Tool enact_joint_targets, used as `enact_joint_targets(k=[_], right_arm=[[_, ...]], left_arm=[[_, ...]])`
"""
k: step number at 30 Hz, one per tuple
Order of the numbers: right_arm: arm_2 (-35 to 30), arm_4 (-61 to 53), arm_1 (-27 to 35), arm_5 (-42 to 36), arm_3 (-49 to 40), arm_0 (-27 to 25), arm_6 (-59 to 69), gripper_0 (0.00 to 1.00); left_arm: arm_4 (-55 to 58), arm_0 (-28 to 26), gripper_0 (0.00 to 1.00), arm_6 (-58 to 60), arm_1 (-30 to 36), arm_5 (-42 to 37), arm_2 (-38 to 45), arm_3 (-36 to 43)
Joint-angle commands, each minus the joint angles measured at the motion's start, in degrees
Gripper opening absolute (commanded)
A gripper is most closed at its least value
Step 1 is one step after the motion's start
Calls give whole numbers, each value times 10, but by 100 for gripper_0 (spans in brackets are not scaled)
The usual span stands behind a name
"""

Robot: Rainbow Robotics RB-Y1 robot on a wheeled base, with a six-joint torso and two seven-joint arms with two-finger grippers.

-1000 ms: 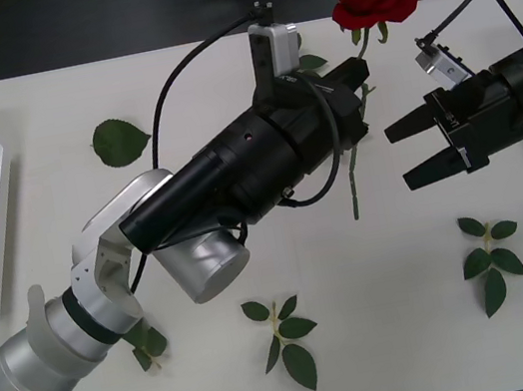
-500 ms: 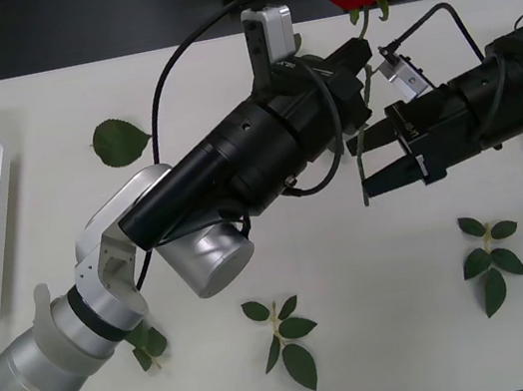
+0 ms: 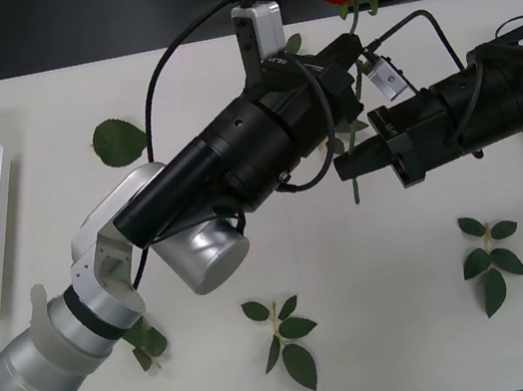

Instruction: Place the red flowers into the right box and the blue flowers into the left box. If a person shows an open palm, hand one flower to the person first, then continue sorting.

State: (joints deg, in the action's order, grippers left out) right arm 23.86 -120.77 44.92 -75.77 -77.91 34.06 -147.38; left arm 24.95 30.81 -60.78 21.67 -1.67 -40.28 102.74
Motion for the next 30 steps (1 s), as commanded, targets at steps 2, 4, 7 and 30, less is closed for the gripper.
enact_joint_targets(k=[2, 4, 7, 30], right_arm=[[-4, 9, -11, 7, -13, -2, 21, 0], [-4, 12, -11, 8, -13, -1, 22, 0], [-4, 12, -10, 8, -13, -1, 24, 0], [-4, 75, 38, 43, 9, -1, 52, 0]], left_arm=[[5, -4, 0, 3, -12, 9, 4, 23], [5, -4, 0, 3, -12, 9, 4, 23], [6, -4, 34, 4, -12, 9, 4, 23], [22, -3, 100, 7, -12, 9, 8, 23]])
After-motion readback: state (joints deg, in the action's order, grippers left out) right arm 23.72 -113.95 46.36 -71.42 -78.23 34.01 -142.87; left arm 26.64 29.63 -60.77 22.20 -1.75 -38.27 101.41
